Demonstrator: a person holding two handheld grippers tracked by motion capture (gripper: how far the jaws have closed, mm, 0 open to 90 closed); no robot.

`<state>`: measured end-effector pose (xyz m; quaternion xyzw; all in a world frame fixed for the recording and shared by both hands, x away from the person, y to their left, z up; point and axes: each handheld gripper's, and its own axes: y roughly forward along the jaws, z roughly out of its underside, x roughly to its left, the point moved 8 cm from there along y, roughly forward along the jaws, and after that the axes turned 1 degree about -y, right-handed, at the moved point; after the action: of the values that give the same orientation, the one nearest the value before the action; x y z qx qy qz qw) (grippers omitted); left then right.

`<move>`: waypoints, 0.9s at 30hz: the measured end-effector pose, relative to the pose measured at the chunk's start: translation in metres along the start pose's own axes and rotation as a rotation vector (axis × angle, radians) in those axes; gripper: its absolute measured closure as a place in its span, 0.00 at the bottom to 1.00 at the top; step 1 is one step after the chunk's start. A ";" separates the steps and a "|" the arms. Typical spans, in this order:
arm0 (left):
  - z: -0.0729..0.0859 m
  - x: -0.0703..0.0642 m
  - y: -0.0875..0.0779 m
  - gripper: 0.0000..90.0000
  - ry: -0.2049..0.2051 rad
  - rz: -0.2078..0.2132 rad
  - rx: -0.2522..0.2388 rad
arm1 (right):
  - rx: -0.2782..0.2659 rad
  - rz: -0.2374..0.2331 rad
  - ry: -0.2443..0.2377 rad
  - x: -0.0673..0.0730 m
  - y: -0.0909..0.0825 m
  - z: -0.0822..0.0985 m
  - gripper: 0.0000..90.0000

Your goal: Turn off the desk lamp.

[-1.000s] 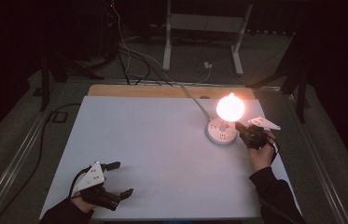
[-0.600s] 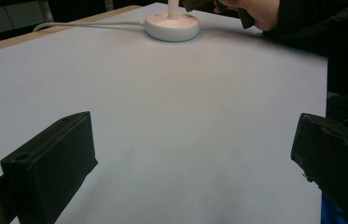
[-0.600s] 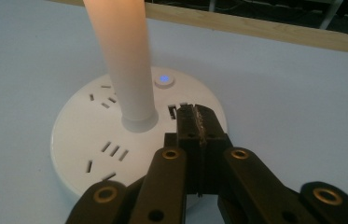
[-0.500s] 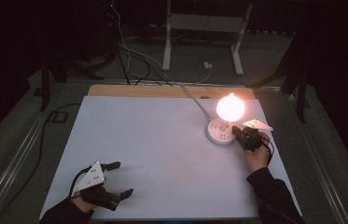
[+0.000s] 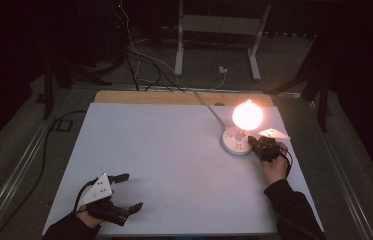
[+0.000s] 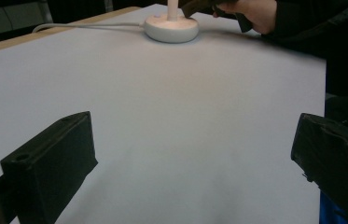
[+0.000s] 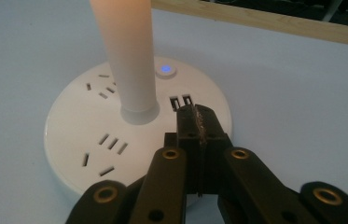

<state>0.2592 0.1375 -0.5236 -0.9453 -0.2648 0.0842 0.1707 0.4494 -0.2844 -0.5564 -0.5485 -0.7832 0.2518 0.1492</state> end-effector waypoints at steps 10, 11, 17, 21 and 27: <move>0.000 0.001 0.000 0.01 0.003 -0.006 0.005 | -0.034 0.020 0.004 -0.002 -0.006 -0.009 1.00; 0.000 0.001 0.000 0.01 0.000 -0.005 0.003 | -0.052 0.017 0.012 -0.003 -0.010 -0.013 1.00; 0.000 0.001 0.000 0.00 0.002 -0.005 0.004 | -0.095 0.017 0.029 -0.006 -0.023 -0.025 1.00; 0.001 0.001 0.000 0.00 0.003 -0.008 0.006 | -0.086 0.011 0.026 -0.003 -0.021 -0.023 1.00; 0.001 0.001 0.000 0.00 0.004 -0.005 0.008 | -0.061 0.006 0.020 -0.001 -0.015 -0.017 1.00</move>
<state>0.2596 0.1379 -0.5243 -0.9441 -0.2665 0.0829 0.1753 0.4471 -0.2857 -0.5339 -0.5575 -0.7875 0.2228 0.1394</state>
